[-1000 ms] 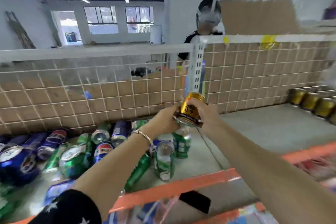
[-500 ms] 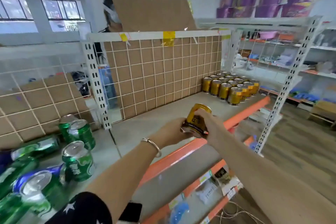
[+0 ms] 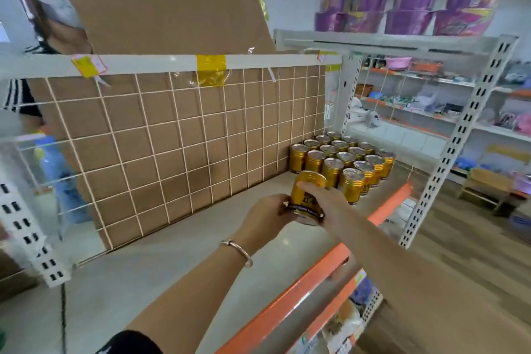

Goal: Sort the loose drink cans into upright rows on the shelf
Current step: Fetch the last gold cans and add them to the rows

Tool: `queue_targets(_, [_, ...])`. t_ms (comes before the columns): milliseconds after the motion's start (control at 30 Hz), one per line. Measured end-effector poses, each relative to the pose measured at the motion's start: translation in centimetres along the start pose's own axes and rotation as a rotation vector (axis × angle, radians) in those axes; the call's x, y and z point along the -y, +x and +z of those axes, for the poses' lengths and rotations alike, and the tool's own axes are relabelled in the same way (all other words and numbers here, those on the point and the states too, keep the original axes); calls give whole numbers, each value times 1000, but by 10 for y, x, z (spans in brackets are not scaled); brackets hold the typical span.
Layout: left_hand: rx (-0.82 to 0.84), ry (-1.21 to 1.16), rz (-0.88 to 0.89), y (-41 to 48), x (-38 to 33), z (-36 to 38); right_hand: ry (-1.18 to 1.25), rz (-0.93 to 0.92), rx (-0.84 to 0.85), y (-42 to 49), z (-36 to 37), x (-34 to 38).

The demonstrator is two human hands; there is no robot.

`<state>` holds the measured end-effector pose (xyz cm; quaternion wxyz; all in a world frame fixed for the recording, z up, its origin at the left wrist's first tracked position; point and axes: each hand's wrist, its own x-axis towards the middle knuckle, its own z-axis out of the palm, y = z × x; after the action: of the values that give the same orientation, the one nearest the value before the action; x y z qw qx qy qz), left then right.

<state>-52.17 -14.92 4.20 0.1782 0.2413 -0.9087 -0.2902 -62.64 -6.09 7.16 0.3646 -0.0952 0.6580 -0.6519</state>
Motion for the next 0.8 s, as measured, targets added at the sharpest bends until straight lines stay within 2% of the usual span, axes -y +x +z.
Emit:
queue_targets(433, [-128,-215,-22,103,5,33,-194,-57,73,123,-21,48])
queue_targets(633, [-229,-274,-162,158,2,50,-315,-173,131,192,-27,79])
queue_targets(733, [-122,-334,-374,178,11,66,-320,-219,121,225,-26,91])
queue_targets(800, [57,-147,-550,179,25,87,-308,-237,147,241,-25,99])
